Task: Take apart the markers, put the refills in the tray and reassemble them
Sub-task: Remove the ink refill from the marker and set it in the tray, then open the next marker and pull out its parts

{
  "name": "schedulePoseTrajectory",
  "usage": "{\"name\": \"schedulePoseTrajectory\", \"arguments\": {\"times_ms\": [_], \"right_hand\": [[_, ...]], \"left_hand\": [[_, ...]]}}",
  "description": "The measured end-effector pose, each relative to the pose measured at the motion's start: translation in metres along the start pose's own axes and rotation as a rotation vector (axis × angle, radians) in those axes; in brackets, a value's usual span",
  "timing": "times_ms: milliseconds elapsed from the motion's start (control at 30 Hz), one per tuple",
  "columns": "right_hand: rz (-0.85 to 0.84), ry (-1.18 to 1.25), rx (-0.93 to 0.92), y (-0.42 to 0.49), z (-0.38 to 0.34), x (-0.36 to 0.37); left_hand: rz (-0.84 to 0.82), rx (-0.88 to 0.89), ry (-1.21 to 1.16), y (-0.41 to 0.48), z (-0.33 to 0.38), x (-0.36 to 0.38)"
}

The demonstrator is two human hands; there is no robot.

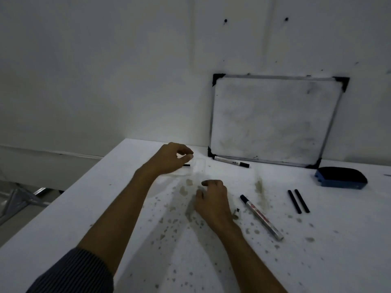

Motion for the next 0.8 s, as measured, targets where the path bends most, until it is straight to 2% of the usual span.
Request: {"name": "schedulePoseTrajectory", "arguments": {"times_ms": [100,167,300,400,533,633,733,800], "right_hand": [[-0.046,0.151,0.036,-0.009,-0.007,-0.028],[-0.042,0.141,0.038,-0.023,-0.003,-0.052],[0.026,0.004,0.039,-0.065,0.031,-0.092],[0.090,-0.098,0.038,-0.093,0.060,-0.113],[0.130,-0.259,0.070,-0.109,0.092,-0.124],[0.140,-0.293,0.091,-0.112,0.106,-0.121],[0.177,-0.248,0.062,-0.108,0.114,-0.120],[0.194,-0.120,0.050,-0.108,0.114,-0.124]], "left_hand": [[0.093,0.074,-0.108,-0.036,0.025,0.019],[0.110,0.112,-0.162,-0.057,0.039,0.035],[-0.018,0.163,-0.146,-0.079,0.068,0.082],[-0.050,0.215,-0.106,-0.081,0.090,0.119],[0.062,0.295,-0.112,-0.088,0.113,0.163],[0.149,0.338,-0.106,-0.097,0.114,0.182],[0.195,0.416,-0.025,-0.100,0.112,0.183],[0.236,0.484,0.067,-0.102,0.116,0.182]]}}
Point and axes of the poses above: each hand's wrist, its own y-axis towards the middle knuckle, its own x-axis out of the palm, z = x × y, the point moved 2 cm from there along y, towards the middle knuckle, and after that the axes turned 6 degrees about -z, right-handed, at the moved point
